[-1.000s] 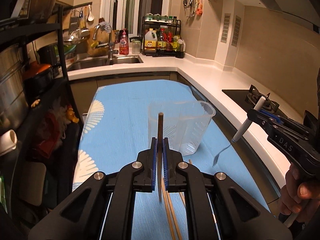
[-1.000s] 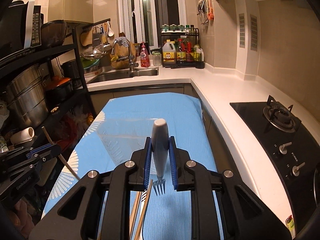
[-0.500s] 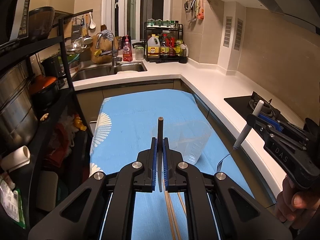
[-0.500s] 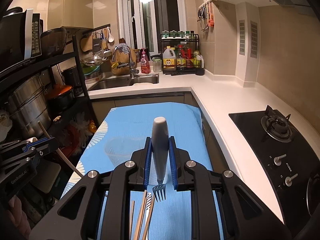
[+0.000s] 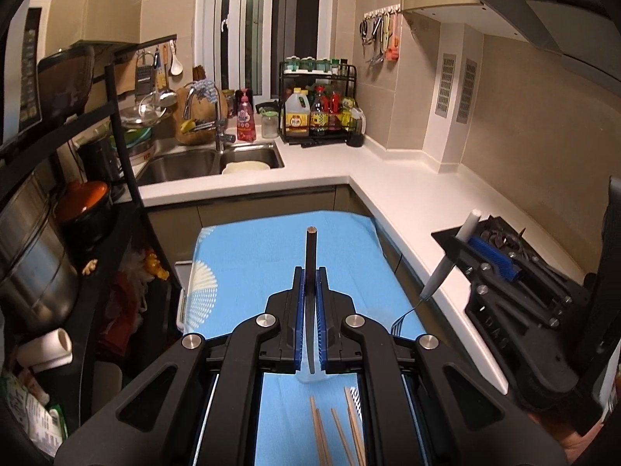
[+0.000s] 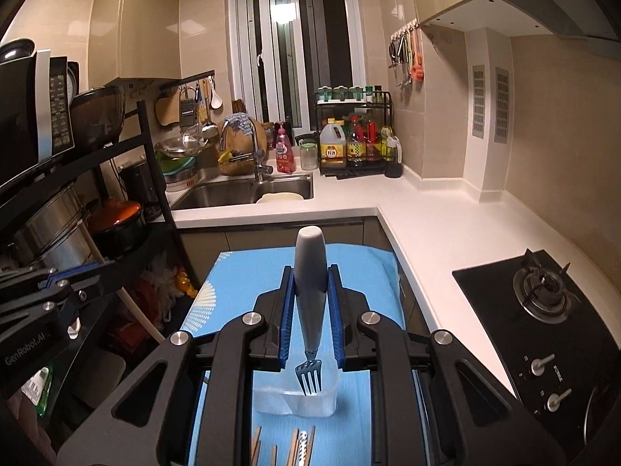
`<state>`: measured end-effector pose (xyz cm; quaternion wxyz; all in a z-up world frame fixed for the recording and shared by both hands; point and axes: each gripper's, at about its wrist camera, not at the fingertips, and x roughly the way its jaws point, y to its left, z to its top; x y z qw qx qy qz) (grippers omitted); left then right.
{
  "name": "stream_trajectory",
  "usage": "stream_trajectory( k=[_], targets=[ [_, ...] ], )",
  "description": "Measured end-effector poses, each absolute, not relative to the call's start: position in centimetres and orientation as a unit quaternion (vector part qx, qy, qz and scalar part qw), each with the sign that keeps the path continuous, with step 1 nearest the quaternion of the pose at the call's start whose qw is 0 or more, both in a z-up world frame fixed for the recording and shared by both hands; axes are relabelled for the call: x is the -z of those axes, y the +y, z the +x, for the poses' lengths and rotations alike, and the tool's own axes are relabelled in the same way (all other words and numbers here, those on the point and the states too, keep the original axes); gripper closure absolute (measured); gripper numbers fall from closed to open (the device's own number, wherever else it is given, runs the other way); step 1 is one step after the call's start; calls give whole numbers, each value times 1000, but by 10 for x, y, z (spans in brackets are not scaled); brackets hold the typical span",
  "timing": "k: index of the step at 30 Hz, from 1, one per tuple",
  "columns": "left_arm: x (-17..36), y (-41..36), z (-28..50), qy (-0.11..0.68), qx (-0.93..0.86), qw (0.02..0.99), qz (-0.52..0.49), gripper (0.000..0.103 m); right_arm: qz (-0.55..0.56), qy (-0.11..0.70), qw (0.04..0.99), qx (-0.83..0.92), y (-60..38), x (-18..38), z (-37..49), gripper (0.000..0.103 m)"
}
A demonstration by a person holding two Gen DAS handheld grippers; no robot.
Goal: Organize utensils
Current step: 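Open the right tool dropping the fork into the holder while the left tool releases the chopstick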
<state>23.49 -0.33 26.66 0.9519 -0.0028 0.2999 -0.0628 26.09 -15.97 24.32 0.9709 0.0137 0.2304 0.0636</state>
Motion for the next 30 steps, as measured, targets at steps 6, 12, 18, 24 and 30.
stream_trajectory(
  k=[6, 12, 18, 24, 30],
  targets=[
    [-261, -13, 270, 301, 68, 951, -7, 97, 11, 242, 968, -64, -155, -220, 290, 86],
    [-214, -14, 300, 331, 71, 941, -8, 97, 18, 273, 960, -65, -159, -178, 312, 86],
    [-170, -16, 317, 370, 79, 926, -7, 97, 11, 303, 950, -67, -161, -150, 324, 86],
    [-154, -15, 320, 390, 82, 917, -6, 97, 12, 336, 939, -79, -162, -134, 329, 83],
    [-169, -3, 305, 365, 80, 928, -13, 62, 22, 324, 942, -83, -172, -150, 313, 57]
  ],
)
